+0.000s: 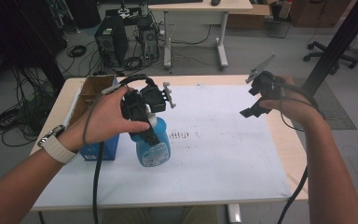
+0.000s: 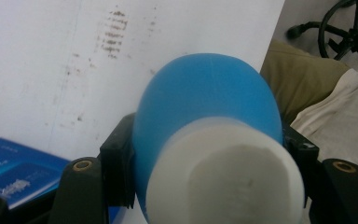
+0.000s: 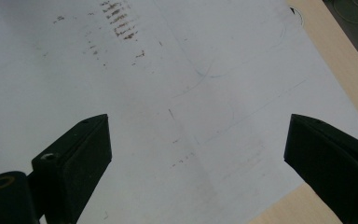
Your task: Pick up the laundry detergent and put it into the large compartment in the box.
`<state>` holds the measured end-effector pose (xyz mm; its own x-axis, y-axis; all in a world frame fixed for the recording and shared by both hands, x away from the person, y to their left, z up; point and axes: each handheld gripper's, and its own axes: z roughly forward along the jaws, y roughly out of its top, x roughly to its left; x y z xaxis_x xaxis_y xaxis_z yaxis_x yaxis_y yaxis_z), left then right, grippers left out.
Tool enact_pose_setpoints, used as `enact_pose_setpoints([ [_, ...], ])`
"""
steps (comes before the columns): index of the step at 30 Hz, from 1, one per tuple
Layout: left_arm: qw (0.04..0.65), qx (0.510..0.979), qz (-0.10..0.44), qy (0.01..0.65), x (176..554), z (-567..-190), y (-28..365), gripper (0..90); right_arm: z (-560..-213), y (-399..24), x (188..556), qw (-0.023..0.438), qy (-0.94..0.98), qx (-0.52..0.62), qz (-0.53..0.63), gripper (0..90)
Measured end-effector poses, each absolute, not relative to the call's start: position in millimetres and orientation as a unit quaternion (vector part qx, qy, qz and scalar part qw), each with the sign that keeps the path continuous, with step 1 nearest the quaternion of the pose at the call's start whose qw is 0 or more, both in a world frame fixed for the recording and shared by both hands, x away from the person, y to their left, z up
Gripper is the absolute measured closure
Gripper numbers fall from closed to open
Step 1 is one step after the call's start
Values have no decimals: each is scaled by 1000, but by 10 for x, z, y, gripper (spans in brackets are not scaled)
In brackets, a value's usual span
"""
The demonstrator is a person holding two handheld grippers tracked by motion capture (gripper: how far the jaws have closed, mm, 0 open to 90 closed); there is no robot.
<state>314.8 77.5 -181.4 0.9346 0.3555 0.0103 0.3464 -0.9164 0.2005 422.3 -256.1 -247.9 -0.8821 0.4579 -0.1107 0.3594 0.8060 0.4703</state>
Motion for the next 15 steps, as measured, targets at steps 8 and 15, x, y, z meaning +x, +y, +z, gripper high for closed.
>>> enact_pose_setpoints([
  [8, 92, 970, 23, 225, 3188, -1651, 829, 375, -2475, -2560, 4225, 112, 944, 215, 226, 75],
  [15, 96, 957, 33, 271, 3221, -1492, 906, 375, -2487, -2541, 4229, 109, 945, 212, 225, 75],
])
